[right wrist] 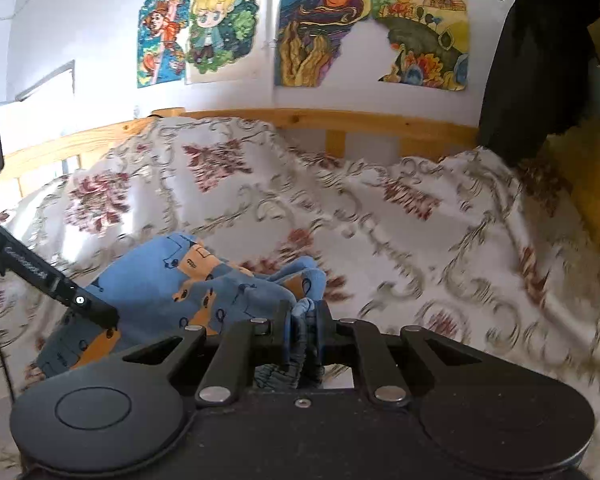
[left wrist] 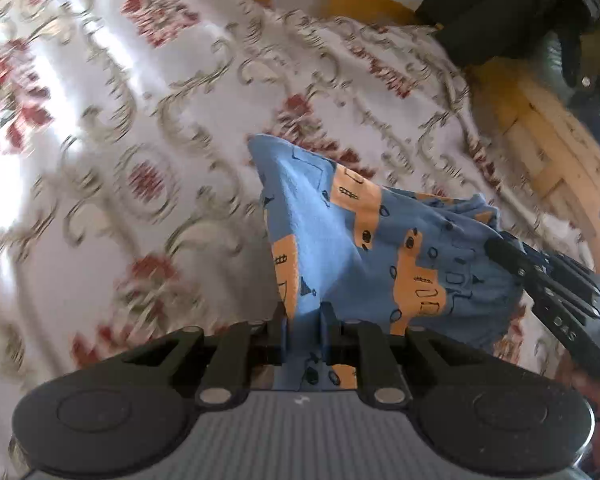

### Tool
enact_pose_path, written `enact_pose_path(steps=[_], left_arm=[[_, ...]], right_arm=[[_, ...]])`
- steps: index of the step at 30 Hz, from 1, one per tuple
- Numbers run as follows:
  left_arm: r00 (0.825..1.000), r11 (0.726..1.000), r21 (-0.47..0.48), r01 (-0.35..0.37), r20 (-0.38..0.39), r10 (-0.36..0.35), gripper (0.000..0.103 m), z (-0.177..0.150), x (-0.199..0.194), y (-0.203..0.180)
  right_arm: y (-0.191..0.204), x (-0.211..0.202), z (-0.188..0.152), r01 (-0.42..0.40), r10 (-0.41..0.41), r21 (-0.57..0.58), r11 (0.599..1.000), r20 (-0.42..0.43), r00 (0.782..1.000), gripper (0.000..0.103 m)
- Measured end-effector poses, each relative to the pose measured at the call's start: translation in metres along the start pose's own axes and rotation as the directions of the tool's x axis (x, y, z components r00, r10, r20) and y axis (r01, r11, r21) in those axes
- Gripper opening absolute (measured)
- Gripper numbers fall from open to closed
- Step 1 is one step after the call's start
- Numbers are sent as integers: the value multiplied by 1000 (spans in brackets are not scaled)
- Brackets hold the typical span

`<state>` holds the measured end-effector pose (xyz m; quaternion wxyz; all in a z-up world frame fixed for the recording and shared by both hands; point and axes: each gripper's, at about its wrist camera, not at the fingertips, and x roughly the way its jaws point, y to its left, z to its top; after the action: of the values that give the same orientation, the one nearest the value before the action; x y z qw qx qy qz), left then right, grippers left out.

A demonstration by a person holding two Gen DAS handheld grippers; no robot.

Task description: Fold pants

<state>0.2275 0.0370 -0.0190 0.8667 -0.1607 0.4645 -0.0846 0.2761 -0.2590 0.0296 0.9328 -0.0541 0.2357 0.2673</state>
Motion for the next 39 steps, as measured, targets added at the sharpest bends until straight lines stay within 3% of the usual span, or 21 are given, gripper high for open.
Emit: enact_pose_path(steps=[5, 11, 17, 22, 26, 29, 31, 33, 37, 39], left_arm=[[999, 999, 32, -11, 32, 10, 17, 26, 25, -10], [1000, 1000, -12, -24, -20, 23, 17, 30, 63, 7], [999, 999, -36, -13, -48, 11, 18, 28, 74, 19], [999, 999, -38, -18, -43, 16, 24, 30, 70, 19], [1000, 997, -69, -18, -4, 17, 53, 27, 56, 23], [999, 998, -59, -32, 33, 34, 63, 26, 43, 17], [996, 998, -42, -56, 65, 59, 74, 25, 33, 11], [989, 995, -25, -94, 113, 96, 92, 21, 19, 3], [965, 988, 2, -154, 215, 150, 102, 3, -7, -14], [951, 984, 4, -181, 256, 174, 103, -11, -19, -22]], right_arm=[[-24, 36, 13, 12, -14, -40, 999, -45, 999, 11], [-38, 81, -8, 1, -3, -12, 1000, -160, 987, 11], [-42, 87, -16, -2, 5, 19, 1000, -173, 985, 13], [-42, 80, -12, 15, -8, 47, 999, -157, 988, 25], [-39, 61, -10, 31, -22, 77, 997, -117, 993, 45], [-31, 45, -8, 36, -29, 84, 996, -83, 996, 59], [-24, 32, -6, 49, -44, 90, 995, -54, 998, 74], [-17, 17, -4, 69, -67, 103, 992, -23, 997, 83], [0, -20, -5, 100, -108, 156, 983, 39, 993, 100], [12, -40, -8, 120, -132, 174, 977, 57, 990, 102]])
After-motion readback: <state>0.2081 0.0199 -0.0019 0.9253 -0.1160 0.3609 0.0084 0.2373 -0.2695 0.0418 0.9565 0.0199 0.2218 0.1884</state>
